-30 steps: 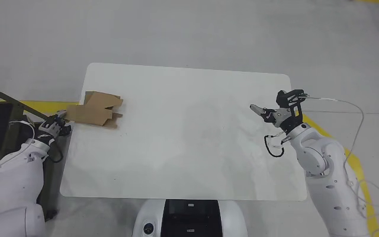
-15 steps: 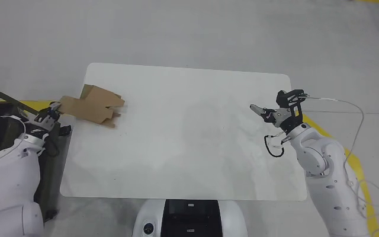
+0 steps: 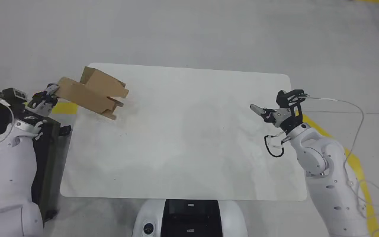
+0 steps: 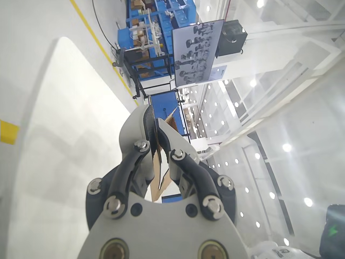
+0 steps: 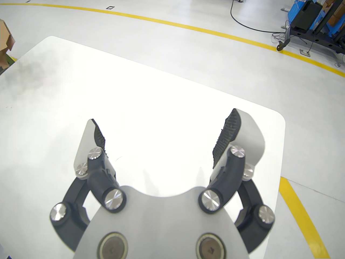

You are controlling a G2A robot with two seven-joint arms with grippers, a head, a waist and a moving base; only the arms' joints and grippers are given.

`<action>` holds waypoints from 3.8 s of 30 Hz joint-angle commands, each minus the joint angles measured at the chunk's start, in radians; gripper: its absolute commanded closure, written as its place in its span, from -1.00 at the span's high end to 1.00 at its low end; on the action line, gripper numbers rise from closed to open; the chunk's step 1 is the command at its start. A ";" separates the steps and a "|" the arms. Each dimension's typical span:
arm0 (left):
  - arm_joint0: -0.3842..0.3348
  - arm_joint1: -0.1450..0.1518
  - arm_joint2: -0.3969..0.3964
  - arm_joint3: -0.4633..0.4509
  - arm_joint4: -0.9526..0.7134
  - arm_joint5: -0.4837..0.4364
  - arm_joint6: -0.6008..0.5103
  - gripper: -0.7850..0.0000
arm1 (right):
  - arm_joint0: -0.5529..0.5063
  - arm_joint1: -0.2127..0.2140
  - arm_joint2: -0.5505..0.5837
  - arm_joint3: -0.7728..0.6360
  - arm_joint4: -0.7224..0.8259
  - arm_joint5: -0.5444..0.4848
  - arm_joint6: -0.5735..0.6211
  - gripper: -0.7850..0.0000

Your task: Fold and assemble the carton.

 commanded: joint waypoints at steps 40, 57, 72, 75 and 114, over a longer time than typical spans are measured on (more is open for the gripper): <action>-0.453 -0.215 0.636 -0.017 -0.054 0.052 -0.125 -1.00 | 0.000 0.000 0.000 0.000 0.000 0.000 0.000 1.00; -0.500 -0.239 0.669 0.033 -0.061 0.040 -0.128 -1.00 | 0.000 0.000 0.000 0.000 0.000 0.000 0.000 1.00; -0.500 -0.239 0.669 0.033 -0.061 0.040 -0.128 -1.00 | -0.004 0.000 -0.005 0.001 -0.003 -0.001 0.001 1.00; -0.497 -0.239 0.669 0.028 -0.061 0.043 -0.123 -1.00 | 0.003 -0.002 -0.016 0.006 0.071 -0.024 0.057 1.00; -0.585 -0.322 0.785 0.102 -0.101 0.120 -0.228 -1.00 | 0.124 -0.013 -0.158 0.105 1.598 0.124 0.847 1.00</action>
